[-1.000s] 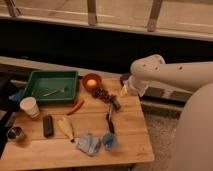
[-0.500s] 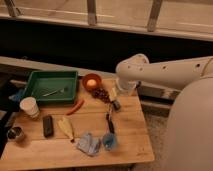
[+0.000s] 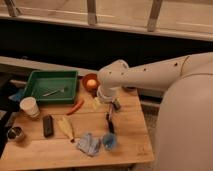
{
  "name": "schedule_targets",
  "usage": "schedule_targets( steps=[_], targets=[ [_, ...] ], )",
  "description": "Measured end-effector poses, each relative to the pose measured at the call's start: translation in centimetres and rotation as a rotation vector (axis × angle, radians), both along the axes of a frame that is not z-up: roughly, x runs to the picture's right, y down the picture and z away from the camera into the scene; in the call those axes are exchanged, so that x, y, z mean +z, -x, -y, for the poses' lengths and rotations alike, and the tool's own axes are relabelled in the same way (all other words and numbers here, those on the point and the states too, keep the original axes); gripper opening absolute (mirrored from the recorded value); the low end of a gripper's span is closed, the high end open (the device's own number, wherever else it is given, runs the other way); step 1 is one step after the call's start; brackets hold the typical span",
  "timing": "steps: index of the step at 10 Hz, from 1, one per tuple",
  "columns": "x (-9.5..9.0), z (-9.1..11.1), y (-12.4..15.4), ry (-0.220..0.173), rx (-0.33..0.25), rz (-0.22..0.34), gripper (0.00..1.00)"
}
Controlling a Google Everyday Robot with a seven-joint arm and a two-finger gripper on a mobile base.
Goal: Place banana in tray
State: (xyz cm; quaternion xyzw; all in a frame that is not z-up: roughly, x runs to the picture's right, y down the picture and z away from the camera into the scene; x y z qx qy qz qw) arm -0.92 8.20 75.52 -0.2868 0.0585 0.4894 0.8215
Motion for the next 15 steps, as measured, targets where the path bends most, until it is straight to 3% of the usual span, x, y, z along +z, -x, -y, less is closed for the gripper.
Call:
schedule_targets(
  steps=[1, 3, 4, 7, 10, 15],
  targets=[
    [-0.3, -0.4, 1.9, 0.009, -0.006, 0.032, 0.69],
    [-0.9, 0.0, 4.6, -0.03, 0.044, 0.078, 0.69],
    [-1.0, 0.2, 5.1, -0.05, 0.073, 0.088, 0.69],
    [-1.1, 0.3, 5.5, -0.055, 0.076, 0.095, 0.69],
    [-0.7, -0.9, 7.0, -0.02, 0.04, 0.143, 0.69],
    [-1.0, -6.6, 16.3, 0.078, -0.078, 0.293, 0.69]
  ],
)
